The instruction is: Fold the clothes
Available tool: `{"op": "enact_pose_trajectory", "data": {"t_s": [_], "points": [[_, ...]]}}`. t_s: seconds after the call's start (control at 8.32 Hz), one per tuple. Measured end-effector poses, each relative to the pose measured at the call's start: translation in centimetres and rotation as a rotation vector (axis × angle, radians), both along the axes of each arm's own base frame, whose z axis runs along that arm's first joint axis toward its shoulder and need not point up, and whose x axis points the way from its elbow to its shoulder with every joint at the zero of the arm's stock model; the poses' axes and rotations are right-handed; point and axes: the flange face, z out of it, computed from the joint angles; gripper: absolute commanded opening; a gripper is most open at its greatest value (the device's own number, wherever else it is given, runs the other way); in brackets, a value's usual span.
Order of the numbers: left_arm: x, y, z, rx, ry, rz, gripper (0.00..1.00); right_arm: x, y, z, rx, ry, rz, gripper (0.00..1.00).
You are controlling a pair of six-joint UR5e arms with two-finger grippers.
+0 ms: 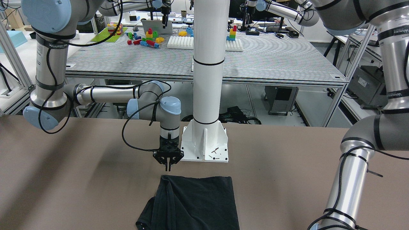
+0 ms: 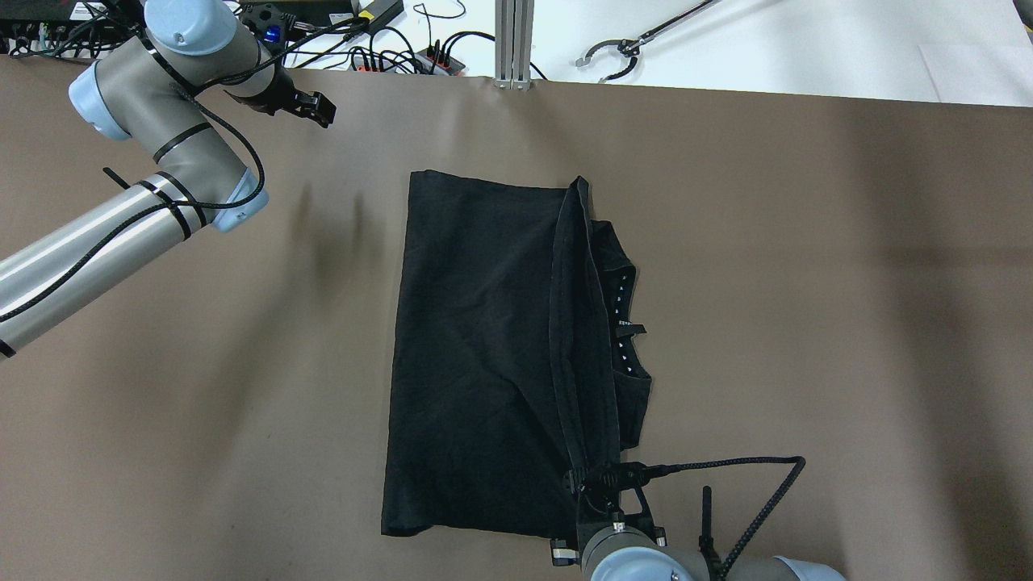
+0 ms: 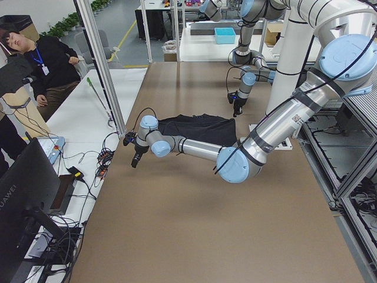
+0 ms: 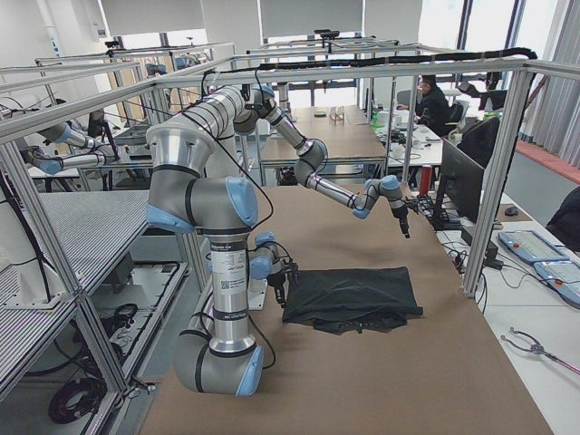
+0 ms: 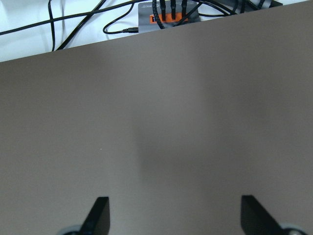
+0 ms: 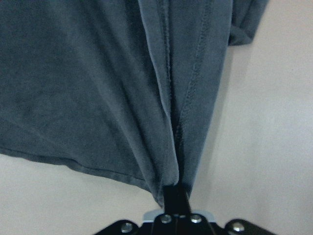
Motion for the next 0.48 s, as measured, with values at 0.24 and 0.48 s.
{"op": "enact_pose_trajectory", "data": {"t_s": [0.24, 0.48], "points": [[0.5, 0.2, 0.0, 0.001, 0.0, 0.006, 0.94, 1.1, -2.8, -1.0, 0.045, -0.005, -0.002, 0.68], [0.8, 0.4, -0.1, 0.002, 0.0, 0.01, 0.94, 1.8, -5.9, -2.1, 0.085, -0.001, 0.013, 0.66]]}}
